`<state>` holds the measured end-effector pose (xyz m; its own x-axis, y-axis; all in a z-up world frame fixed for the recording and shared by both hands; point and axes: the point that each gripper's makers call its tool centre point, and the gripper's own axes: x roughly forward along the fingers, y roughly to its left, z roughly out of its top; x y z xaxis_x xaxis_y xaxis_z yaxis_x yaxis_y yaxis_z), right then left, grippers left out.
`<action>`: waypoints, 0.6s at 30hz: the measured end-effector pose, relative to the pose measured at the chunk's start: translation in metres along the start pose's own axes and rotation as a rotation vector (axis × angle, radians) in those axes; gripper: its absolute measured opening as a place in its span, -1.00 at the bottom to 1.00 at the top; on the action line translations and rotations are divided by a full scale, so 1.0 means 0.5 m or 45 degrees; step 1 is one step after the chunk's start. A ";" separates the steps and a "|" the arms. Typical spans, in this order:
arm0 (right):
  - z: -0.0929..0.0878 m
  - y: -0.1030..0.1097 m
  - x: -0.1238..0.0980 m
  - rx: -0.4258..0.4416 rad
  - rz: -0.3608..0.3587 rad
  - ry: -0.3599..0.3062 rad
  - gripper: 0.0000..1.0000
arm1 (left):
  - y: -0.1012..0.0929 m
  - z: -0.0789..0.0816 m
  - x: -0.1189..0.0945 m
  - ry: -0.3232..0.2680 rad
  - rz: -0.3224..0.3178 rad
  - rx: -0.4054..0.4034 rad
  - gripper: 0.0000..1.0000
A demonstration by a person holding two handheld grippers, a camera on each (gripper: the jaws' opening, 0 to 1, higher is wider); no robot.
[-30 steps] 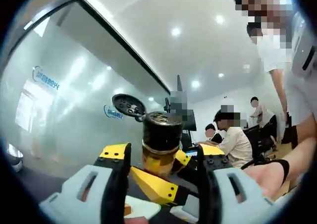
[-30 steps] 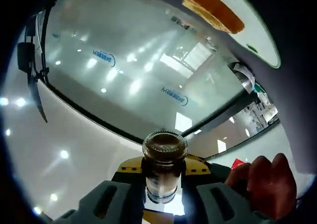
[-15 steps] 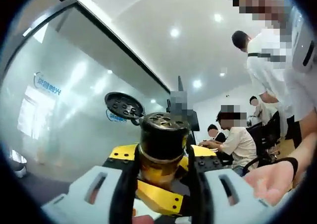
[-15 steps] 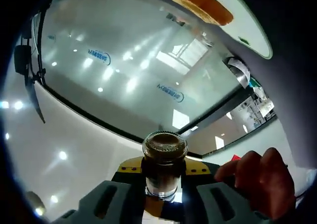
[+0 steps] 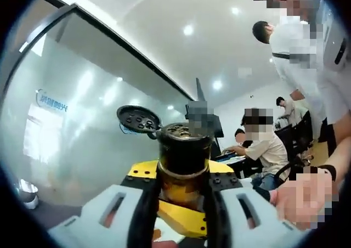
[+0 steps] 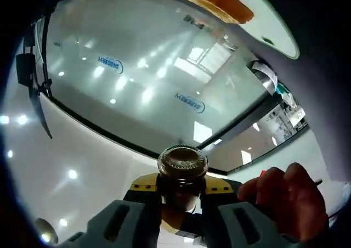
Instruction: Sprinkle pepper
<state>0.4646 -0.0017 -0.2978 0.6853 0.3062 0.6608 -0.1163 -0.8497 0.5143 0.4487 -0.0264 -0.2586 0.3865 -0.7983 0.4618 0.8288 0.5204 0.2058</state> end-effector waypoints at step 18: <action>-0.002 -0.006 0.003 0.004 -0.020 -0.017 -0.52 | -0.008 0.008 -0.004 0.043 0.031 0.049 -0.62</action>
<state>0.4652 0.0019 -0.2978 0.6963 0.3140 0.6455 -0.1034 -0.8460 0.5230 0.4429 -0.0256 -0.2570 0.4203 -0.7946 0.4381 0.8031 0.5505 0.2280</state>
